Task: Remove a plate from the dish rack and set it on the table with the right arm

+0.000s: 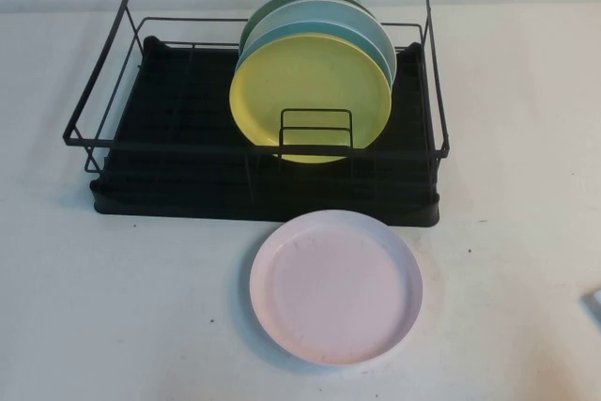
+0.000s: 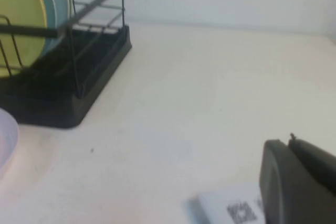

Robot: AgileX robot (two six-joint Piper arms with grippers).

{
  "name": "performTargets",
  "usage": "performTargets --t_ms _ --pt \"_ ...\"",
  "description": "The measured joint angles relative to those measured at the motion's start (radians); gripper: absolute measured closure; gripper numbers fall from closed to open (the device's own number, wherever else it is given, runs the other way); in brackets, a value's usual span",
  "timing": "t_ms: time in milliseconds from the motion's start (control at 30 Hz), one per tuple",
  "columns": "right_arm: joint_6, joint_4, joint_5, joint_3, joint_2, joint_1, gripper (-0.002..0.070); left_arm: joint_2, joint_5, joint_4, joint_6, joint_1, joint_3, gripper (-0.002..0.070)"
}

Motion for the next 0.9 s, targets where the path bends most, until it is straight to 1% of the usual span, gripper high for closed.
performTargets --t_ms 67,100,167,267,367,667,900 --pt "0.138 -0.123 0.065 0.0 0.0 0.0 0.0694 0.0 0.0 0.0 0.0 0.0 0.0 0.0679" --pt "0.18 -0.149 0.104 0.0 0.0 0.0 0.0694 0.0 0.0 0.0 0.0 0.0 0.0 0.0679" --pt "0.209 -0.183 0.164 0.0 0.0 0.0 0.0694 0.0 0.0 0.0 0.0 0.0 0.0 0.0679" --pt "0.195 -0.198 0.178 0.0 0.0 0.0 0.0694 0.0 0.0 0.0 0.0 0.0 0.0 0.0679" --pt "0.184 -0.183 0.178 0.0 0.0 0.0 0.0694 0.0 0.0 0.0 0.0 0.0 0.0 0.0679" --pt "0.178 -0.031 0.187 0.0 0.0 0.0 0.0694 0.0 0.0 0.0 0.0 0.0 0.0 0.0679" --pt "0.178 -0.019 0.192 0.0 0.0 0.0 0.0694 0.0 0.0 0.0 0.0 0.0 0.0 0.0679"
